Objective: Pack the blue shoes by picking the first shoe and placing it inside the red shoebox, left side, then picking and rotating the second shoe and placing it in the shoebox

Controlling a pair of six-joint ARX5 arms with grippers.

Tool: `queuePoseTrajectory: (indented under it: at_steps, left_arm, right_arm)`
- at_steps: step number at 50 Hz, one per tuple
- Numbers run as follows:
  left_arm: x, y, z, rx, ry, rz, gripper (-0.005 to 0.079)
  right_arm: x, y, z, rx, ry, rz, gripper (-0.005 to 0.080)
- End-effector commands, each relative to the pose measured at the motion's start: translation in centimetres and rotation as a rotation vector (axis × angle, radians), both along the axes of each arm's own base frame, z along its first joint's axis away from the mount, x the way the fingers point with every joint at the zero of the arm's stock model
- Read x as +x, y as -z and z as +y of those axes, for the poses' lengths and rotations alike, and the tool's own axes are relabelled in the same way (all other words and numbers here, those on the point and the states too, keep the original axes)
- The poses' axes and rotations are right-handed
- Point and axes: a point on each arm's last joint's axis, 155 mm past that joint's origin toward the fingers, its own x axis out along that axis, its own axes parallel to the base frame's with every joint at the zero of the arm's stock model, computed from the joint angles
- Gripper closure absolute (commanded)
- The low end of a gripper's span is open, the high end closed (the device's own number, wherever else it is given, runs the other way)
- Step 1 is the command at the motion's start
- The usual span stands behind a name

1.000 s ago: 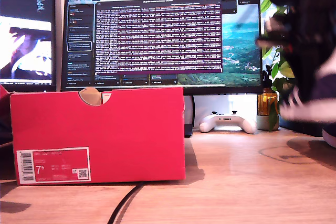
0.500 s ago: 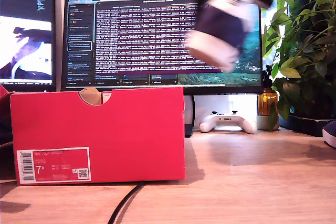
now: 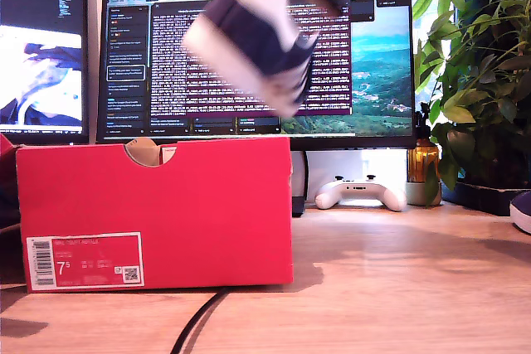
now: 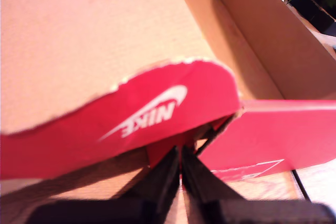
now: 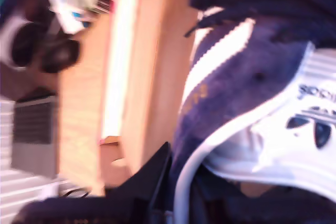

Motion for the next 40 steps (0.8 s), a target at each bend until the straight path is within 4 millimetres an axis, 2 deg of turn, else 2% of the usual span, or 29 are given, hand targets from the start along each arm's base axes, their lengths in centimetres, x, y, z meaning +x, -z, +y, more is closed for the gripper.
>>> queuePoseTrajectory:
  at_steps: [1, 9, 19, 29, 40]
  left_arm:
    - [-0.6, 1.0, 0.0, 0.015, 0.010, 0.016, 0.0764]
    - [-0.5, 0.9, 0.0, 0.014, 0.010, 0.013, 0.0764]
    - [-0.5, 1.0, 0.0, 0.015, 0.010, 0.016, 0.0764]
    - [-0.5, 1.0, 0.0, 0.015, 0.010, 0.016, 0.0764]
    - [-0.6, 1.0, 0.0, 0.014, 0.010, 0.016, 0.0764]
  right_arm:
    - [0.3, -1.9, 1.1, 0.040, 0.002, -0.048, 0.0764]
    - [0.2, -1.3, 2.8, 0.023, -0.015, -0.020, 0.0764]
    - [1.1, -1.1, 6.3, 0.010, -0.059, -0.024, 0.0764]
    - [2.1, 1.4, 8.0, -0.078, -0.090, -0.012, 0.0764]
    - [2.5, 5.8, 8.0, -0.162, -0.084, 0.039, 0.0764]
